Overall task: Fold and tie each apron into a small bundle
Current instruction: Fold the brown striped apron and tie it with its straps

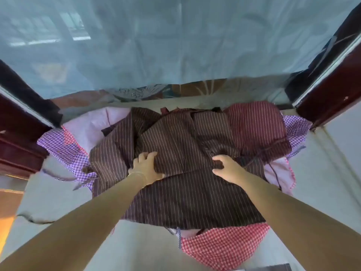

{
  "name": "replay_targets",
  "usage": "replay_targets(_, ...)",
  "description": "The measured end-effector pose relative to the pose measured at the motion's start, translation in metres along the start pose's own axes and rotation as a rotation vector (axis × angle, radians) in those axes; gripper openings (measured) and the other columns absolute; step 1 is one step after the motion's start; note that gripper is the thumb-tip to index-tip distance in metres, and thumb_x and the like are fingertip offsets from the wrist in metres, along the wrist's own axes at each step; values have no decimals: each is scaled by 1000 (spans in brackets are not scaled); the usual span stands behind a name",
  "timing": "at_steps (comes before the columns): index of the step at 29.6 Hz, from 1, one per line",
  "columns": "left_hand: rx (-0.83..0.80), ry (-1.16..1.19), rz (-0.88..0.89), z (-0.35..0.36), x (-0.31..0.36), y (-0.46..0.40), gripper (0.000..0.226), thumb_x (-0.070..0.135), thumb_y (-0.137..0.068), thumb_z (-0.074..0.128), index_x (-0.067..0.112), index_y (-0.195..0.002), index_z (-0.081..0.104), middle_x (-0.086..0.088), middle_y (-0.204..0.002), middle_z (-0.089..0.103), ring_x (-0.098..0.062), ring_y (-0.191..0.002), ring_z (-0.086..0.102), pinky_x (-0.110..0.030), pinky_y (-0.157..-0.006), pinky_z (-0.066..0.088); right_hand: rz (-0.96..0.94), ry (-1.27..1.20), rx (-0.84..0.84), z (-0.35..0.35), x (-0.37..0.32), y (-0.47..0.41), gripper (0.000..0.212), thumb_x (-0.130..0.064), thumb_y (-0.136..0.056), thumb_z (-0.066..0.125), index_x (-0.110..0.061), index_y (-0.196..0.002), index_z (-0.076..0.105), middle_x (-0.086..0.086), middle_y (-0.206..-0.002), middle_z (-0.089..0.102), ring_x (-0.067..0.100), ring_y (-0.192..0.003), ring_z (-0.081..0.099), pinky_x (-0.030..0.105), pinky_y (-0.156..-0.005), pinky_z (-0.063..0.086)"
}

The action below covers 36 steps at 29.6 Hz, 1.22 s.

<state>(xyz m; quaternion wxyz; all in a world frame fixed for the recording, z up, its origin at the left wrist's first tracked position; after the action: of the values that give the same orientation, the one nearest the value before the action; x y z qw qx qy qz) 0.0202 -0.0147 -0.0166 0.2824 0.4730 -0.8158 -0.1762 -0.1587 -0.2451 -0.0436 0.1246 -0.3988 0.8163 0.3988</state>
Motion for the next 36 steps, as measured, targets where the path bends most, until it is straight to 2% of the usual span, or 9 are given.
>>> replay_targets(4,24,-75,-283,20,-25,-3,113,47,-77,73,27,-151,-9,-8,-157,9,-33,-142,17,-55,-110,26,5,415,109,4,19,-12,67,-30,-94,56,-28,-151,21,-3,-162,3,28,-147,11,47,-115,28)
replay_targets(8,163,-152,-252,19,-35,-9,45,40,-90,56,16,-127,46,-8,-125,55,-29,-121,45,-49,-101,37,106,457,101,2,32,-23,79,-33,-94,56,-32,-153,3,-5,-162,-2,29,-141,27,49,-109,33)
replay_targets(12,138,146,-42,17,-24,-1,20,33,-88,60,23,-104,54,-1,-97,62,-23,-91,60,-42,-88,48,143,395,142,0,26,-32,82,-37,-94,55,-33,-152,-3,-6,-162,-2,27,-129,45,48,-103,39)
replay_targets(15,-40,390,130,16,-2,23,23,19,-89,64,26,-109,56,6,-87,63,-10,-68,59,-20,-62,50,138,271,174,-2,20,-38,83,-29,-93,57,-33,-152,-2,-7,-161,-3,17,-90,65,37,-79,55)
replay_targets(18,-271,561,210,18,6,48,39,15,-86,67,30,-120,53,7,-106,67,-7,-93,66,-21,-83,54,90,4,127,0,11,-43,67,-19,-97,49,-28,-153,13,1,-151,34,11,-58,57,27,-57,49)
replay_targets(21,-384,662,195,18,-5,60,43,24,-82,73,25,-122,57,9,-108,68,-5,-98,65,-28,-94,51,140,-130,4,7,-1,-40,57,-48,-100,36,-20,-149,29,4,-123,59,18,-93,62,27,-80,46)
replay_targets(26,-449,1279,-86,16,-26,72,53,44,-78,69,7,-115,65,-16,-108,70,-34,-103,66,-43,-92,50,183,20,-160,24,-9,-37,80,-59,-88,54,-8,-147,35,10,-147,44,27,-132,45,38,-110,36)
replay_targets(33,-83,1382,-60,-31,-38,57,26,24,-101,41,21,-121,56,-9,-104,71,-21,-90,69,-34,-78,54,27,395,459,-34,-32,-9,51,-50,-99,35,-14,-112,69,3,-132,53,29,-122,45,46,-101,38)
replay_targets(36,46,1245,38,-59,-35,56,28,30,-99,45,30,-125,56,-6,-118,66,-21,-106,64,-43,-99,47,-63,56,537,-70,-61,20,53,-44,-102,29,-10,-79,63,9,-81,63,24,-83,60,37,-75,42)
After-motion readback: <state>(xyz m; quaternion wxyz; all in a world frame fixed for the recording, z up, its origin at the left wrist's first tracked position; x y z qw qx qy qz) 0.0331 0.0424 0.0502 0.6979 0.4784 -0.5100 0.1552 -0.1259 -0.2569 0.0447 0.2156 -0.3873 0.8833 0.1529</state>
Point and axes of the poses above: each hand's wrist, its own y-axis away from the middle knuckle, its own z-axis out of the palm, x = y × z, the point moved 3 cm from there along -y, towards the middle knuckle
